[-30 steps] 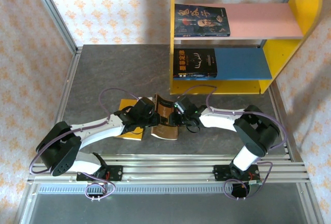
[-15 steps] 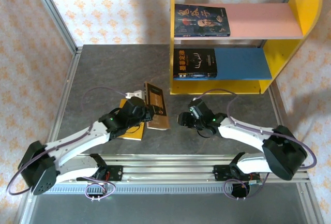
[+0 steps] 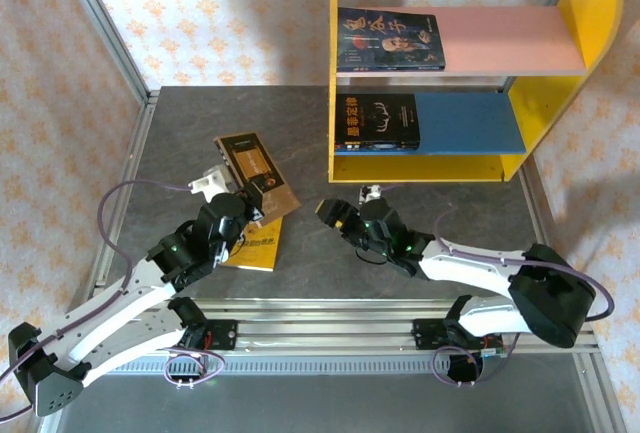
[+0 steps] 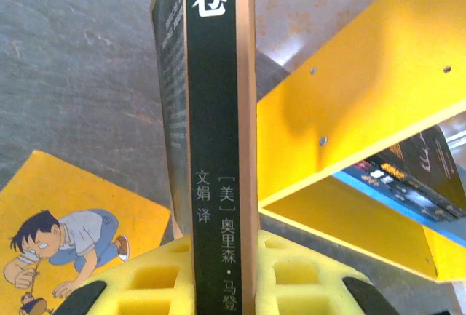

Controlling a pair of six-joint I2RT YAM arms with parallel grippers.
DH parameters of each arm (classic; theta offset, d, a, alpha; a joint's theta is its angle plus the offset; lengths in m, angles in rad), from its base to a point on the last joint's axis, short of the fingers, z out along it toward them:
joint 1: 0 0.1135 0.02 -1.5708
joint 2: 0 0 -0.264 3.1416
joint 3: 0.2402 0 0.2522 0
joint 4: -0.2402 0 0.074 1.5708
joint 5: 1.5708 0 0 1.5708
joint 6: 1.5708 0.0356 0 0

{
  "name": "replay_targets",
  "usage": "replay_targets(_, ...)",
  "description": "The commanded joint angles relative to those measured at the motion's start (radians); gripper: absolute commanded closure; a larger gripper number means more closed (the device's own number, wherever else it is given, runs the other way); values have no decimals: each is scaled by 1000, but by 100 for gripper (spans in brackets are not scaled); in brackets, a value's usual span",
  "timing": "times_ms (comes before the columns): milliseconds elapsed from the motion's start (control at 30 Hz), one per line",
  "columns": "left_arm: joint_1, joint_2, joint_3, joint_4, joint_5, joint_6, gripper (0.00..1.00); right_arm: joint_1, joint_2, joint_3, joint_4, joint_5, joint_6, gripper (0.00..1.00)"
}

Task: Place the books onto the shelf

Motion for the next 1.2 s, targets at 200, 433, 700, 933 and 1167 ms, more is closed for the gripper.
replay_targets(200, -1, -31, 33, 125, -137, -68, 100, 32, 124, 74, 327, 41, 218, 9)
replay_targets(433, -1, -43, 6, 183, -137, -102, 100, 62, 239, 115, 467, 62, 300, 8)
replay_targets(700, -1, -58, -21, 217, -131, -129, 100, 94, 348, 169, 590, 69, 356, 8)
replay_targets(933, -1, -71, -50, 274, -129, -141, 100, 126, 441, 202, 685, 86, 422, 10)
replay_targets(1167, -1, -75, -73, 306, -121, -162, 100, 165, 487, 247, 708, 107, 451, 13)
